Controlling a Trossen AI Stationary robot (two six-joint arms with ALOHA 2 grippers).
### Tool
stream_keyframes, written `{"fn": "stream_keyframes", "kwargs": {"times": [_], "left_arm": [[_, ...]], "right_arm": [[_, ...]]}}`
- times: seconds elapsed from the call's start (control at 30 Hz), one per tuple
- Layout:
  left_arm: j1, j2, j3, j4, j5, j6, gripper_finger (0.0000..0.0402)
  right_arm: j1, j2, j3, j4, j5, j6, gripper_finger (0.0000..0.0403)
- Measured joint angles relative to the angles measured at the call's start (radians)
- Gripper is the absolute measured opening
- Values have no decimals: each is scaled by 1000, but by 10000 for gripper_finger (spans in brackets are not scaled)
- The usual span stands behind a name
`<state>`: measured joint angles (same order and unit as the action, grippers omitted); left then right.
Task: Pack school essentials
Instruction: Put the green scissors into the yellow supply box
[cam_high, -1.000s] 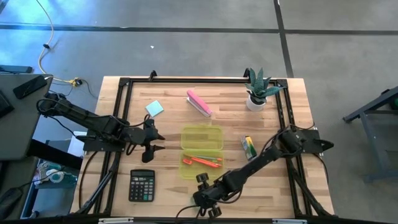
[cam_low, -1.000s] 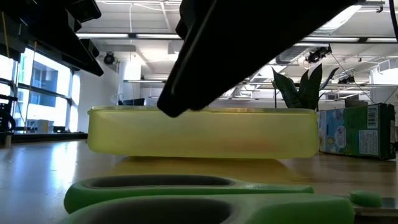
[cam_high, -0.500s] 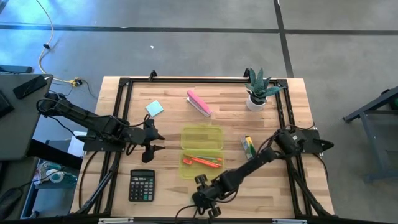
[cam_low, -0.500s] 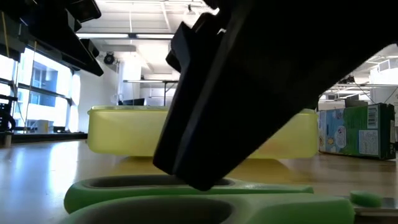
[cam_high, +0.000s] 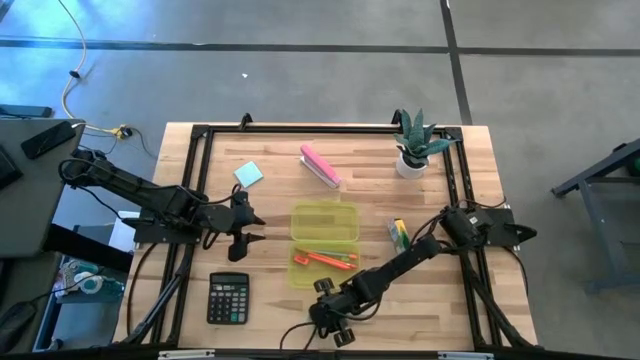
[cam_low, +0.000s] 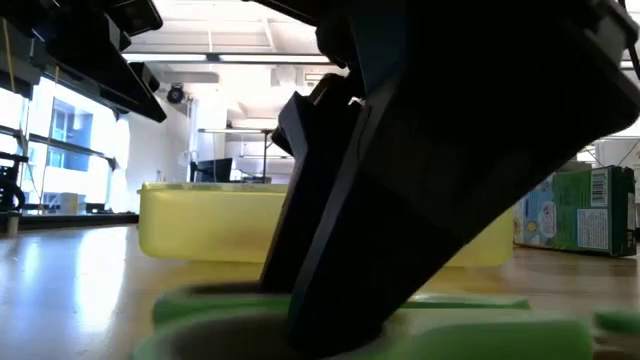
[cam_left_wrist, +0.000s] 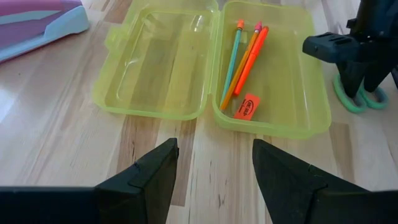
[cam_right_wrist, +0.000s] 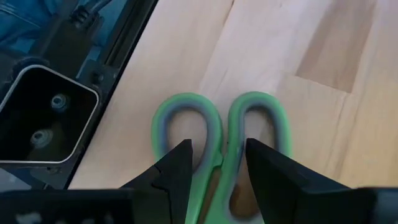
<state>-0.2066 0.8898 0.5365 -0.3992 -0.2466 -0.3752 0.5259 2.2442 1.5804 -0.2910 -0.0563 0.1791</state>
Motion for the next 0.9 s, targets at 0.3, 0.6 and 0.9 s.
{"fn": "stream_keyframes", "kwargs": {"times": [0.3,0.6,0.9], "left_arm": [[0,0,0,0,0,0,195],[0,0,0,0,0,0,195],[0,0,0,0,0,0,195]], "right_arm": [[-2,-2,-5,-22,19,3,118],[-3,-4,-5,-30,18,2,46],[4,-7,-6,-32,19,29,57]]}}
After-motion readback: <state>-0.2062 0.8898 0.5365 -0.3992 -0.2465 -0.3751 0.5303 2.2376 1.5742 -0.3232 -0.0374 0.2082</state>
